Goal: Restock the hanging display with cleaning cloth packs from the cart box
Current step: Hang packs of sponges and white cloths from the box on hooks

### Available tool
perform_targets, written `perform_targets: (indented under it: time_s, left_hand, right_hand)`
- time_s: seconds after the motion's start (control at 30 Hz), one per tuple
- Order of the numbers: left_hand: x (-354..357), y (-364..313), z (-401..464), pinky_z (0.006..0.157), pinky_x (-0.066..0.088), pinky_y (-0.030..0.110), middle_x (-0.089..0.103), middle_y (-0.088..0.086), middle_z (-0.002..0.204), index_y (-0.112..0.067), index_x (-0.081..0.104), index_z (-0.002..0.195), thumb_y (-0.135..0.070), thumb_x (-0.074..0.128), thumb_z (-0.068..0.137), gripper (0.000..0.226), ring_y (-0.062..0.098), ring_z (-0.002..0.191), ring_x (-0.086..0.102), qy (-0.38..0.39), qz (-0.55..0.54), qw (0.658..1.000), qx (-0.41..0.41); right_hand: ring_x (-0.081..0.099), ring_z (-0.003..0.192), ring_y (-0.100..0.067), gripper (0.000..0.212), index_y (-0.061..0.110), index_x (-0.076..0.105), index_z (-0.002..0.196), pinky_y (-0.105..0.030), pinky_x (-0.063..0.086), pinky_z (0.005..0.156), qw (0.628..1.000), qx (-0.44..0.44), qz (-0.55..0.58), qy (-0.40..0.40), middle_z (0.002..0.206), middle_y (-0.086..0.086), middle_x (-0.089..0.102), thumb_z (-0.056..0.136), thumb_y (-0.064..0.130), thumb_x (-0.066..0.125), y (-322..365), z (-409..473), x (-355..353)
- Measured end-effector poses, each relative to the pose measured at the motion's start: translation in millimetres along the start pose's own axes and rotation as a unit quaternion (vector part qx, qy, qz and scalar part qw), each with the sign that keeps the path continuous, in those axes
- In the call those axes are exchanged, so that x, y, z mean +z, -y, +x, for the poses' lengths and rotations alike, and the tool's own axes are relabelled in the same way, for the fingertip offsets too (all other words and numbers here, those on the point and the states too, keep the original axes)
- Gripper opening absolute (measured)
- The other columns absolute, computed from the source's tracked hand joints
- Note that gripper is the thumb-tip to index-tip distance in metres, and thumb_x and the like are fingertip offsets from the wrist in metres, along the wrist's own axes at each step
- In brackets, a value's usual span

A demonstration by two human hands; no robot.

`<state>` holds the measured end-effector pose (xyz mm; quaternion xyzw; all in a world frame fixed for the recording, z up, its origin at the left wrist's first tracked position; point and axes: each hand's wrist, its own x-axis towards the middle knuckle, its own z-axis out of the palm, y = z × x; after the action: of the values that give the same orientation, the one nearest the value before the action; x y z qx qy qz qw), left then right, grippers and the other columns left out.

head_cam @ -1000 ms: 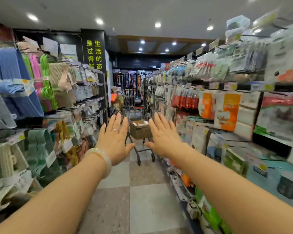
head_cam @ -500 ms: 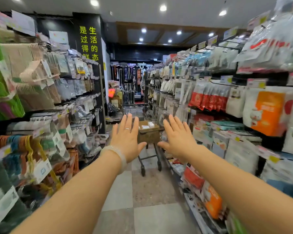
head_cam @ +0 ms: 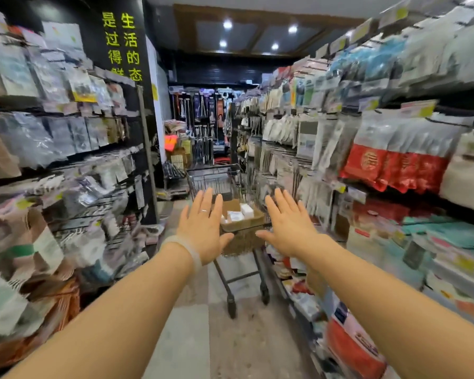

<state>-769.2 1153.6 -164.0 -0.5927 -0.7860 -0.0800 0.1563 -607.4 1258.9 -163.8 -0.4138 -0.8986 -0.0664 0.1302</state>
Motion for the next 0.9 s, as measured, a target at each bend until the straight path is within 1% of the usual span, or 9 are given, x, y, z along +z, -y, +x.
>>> perform_targets:
  time_s: [0.23,0.37,0.53,0.67,0.83,0.9]
  left_hand:
    - [86,69,158,0.116,0.002,0.045,-0.016,0.009,0.157,-0.016,-0.004,0.149,-0.052,0.040,0.091,0.081,0.026,0.144,-0.015,0.039,-0.013,0.999,-0.022]
    - [145,101,260,0.117,0.002,0.045,-0.016,0.009,0.157,-0.016,-0.003,0.149,-0.053,0.038,0.091,0.080,0.025,0.144,-0.015,0.055,-0.023,0.998,-0.016]
    - [208,132,400,0.116,0.002,0.044,-0.014,0.009,0.157,-0.016,-0.001,0.149,-0.052,0.040,0.092,0.079,0.025,0.145,-0.013,0.078,-0.056,0.995,0.004]
    - [254,146,497,0.117,0.004,0.044,-0.014,0.010,0.157,-0.016,-0.001,0.149,-0.051,0.040,0.092,0.079,0.026,0.145,-0.012,0.124,-0.069,0.990,-0.004]
    - [335,140,605,0.117,0.005,0.045,-0.016,0.009,0.157,-0.016,-0.002,0.149,-0.050,0.041,0.092,0.079,0.027,0.145,-0.012,0.164,-0.077,0.983,0.022]
    - [374,136,644,0.117,0.005,0.044,-0.015,0.009,0.157,-0.017,-0.002,0.149,-0.051,0.042,0.091,0.080,0.026,0.145,-0.011,0.174,-0.079,0.981,0.024]
  right_hand:
    - [-0.013,0.145,-0.027,0.082,0.016,-0.003,0.150,-0.047,-0.001,0.117,0.999,-0.030,0.015,0.037,0.158,-0.010,-0.014,0.092,0.054,0.042,-13,180,75]
    - [-0.014,0.145,-0.027,0.083,0.016,-0.004,0.150,-0.047,-0.001,0.117,0.999,-0.021,0.009,0.047,0.158,-0.010,-0.016,0.092,0.055,0.040,-31,281,132]
    - [-0.014,0.145,-0.027,0.083,0.017,-0.004,0.149,-0.046,-0.002,0.117,0.997,0.013,0.014,0.073,0.158,-0.009,-0.014,0.091,0.056,0.041,-65,407,194]
    - [-0.017,0.145,-0.025,0.085,0.019,-0.008,0.149,-0.044,-0.005,0.116,0.994,0.046,0.030,0.100,0.158,-0.008,-0.017,0.091,0.058,0.039,-103,486,239]
    - [-0.013,0.145,-0.026,0.084,0.019,-0.001,0.150,-0.046,0.000,0.117,0.989,0.076,0.035,0.124,0.159,-0.009,-0.013,0.090,0.058,0.042,-160,578,304]
    - [-0.012,0.146,-0.027,0.085,0.019,-0.002,0.150,-0.046,0.001,0.117,0.986,0.084,0.041,0.139,0.158,-0.009,-0.013,0.089,0.058,0.043,-180,621,336]
